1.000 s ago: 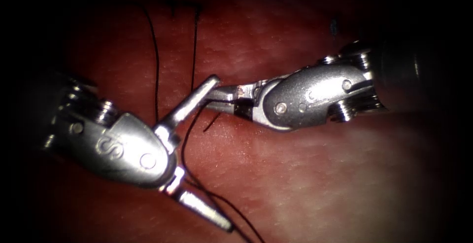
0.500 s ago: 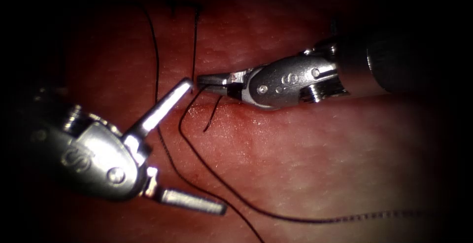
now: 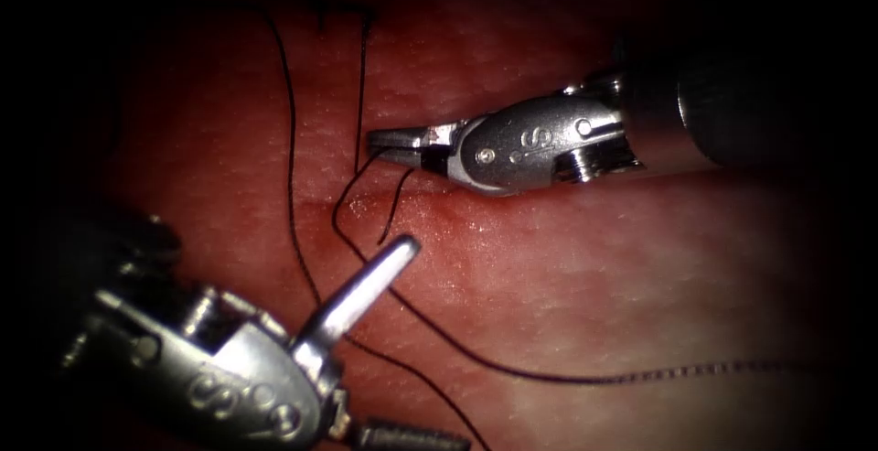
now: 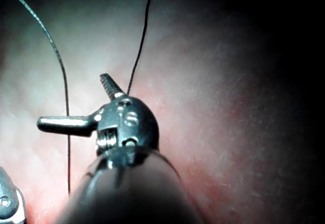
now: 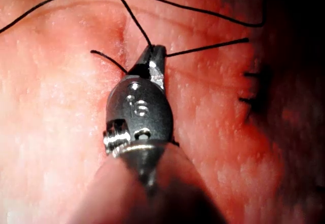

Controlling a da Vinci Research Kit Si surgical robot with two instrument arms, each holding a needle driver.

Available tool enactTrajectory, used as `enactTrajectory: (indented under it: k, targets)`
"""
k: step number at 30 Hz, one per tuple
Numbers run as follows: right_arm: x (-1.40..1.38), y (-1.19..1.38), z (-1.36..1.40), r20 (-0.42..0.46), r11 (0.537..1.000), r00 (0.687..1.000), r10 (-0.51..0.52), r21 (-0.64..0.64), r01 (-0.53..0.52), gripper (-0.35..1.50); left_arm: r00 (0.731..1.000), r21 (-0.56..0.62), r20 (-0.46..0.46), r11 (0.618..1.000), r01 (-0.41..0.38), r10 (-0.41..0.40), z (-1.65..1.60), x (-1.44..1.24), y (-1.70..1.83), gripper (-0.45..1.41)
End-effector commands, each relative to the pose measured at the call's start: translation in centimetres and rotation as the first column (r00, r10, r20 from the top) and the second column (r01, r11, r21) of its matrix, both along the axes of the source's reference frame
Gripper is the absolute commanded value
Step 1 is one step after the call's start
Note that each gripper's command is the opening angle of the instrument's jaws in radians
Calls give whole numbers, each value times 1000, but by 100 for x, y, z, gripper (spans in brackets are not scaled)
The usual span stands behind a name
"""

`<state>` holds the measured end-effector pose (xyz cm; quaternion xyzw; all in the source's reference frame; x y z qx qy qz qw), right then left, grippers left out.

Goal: Wound Closure

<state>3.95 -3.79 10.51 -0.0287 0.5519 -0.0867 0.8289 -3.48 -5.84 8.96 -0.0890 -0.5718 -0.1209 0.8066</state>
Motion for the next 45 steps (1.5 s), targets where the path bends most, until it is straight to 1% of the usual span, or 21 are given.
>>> enactTrajectory:
  k: [1, 4, 6, 8, 10, 11, 12, 13, 16, 19, 23, 25, 26, 30, 32, 34, 37, 38, 39, 40, 45]
  targets:
    - [7, -4, 6, -2, 1000, 1000, -1, -1, 1, -35, 1000, -1, 22, 1000, -16, 16, -2, -9, -5, 71]
    - [7, -4, 8, -2, 1000, 1000, -2, -3, 2, -35, 999, -2, 33, 1000, -14, 14, -18, -15, -2, 74]
    - [7, -6, 11, -1, 1000, 1000, 0, 0, 0, -35, 1000, -10, 29, 1000, -8, 8, -35, -19, 3, 83]
    - [7, -7, 13, 0, 1000, 1000, 2, 4, -2, -35, 1000, -18, 28, 1000, -9, 9, -43, -21, 4, 81]
    - [7, -8, 13, 0, 1000, 1000, 1, 3, -1, -35, 999, -20, 36, 1000, 0, 1, -48, -22, 5, 46]
    - [7, -9, 12, 0, 1000, 1000, 1, 3, -1, -35, 999, -22, 39, 1000, 1, 0, -44, -20, 6, -5]
    - [7, -9, 12, 0, 1000, 1000, 1, 3, -1, -35, 999, -23, 35, 1000, 4, -3, -41, -19, 7, -18]
    - [7, -10, 11, -1, 1000, 1000, 0, 3, 0, -35, 1000, -25, 22, 1000, 14, -13, -35, -17, 7, -45]
    - [7, -11, 8, -2, 1000, 1000, 0, 5, 0, -35, 1000, -26, -14, 999, 23, -23, -15, -10, 8, -45]
    - [5, -13, 2, -11, 1000, 1000, 3, 7, -3, -35, 1000, -36, -25, 999, 3, -4, 6, 2, 4, -45]
    - [-3, -16, -8, -37, 1000, 999, 16, 14, -16, -35, 1000, -30, -24, 1000, -4, 3, 11, 24, 3, -45]
    - [-16, -19, -21, -65, 999, 997, 27, 30, -25, -35, 999, -29, -48, 1000, 10, -11, 10, 50, -1, -45]
    - [-29, -22, -32, -85, 998, 996, 39, 45, -35, -35, 998, -30, -61, 999, 15, -17, 10, 73, -5, -45]
    - [-48, -20, -51, -82, 996, 994, 68, 57, -63, -35, 995, -27, -91, 999, 33, -35, 14, 111, -9, -45]
    - [-48, -16, -54, -61, 994, 994, 91, 61, -87, -35, 995, -25, -90, 999, 31, -33, 14, 117, -10, -45]
    - [-45, -13, -54, -58, 994, 994, 96, 67, -92, -35, 998, -22, -64, 1000, 10, -12, 11, 113, -11, -45]
    - [-36, -11, -47, -59, 994, 993, 97, 65, -94, -35, 1000, -4, -14, 1000, -19, 19, 3, 87, -14, -45]
    - [-33, -11, -45, -58, 993, 993, 99, 63, -96, -35, 1000, 22, 10, 1000, -21, 21, 0, 77, -14, -18]
    - [-31, -11, -43, -61, 994, 993, 97, 63, -94, -35, 1000, 38, 24, 999, -21, 20, -1, 69, -14, 17]
    - [-25, -12, -39, -62, 994, 993, 101, 60, -97, -35, 999, 52, 39, 998, -21, 19, -3, 51, -13, 76]
    - [-13, -15, -26, -39, 995, 995, 88, 58, -86, -35, 998, 52, 55, 998, -25, 23, -6, 13, -12, 104]
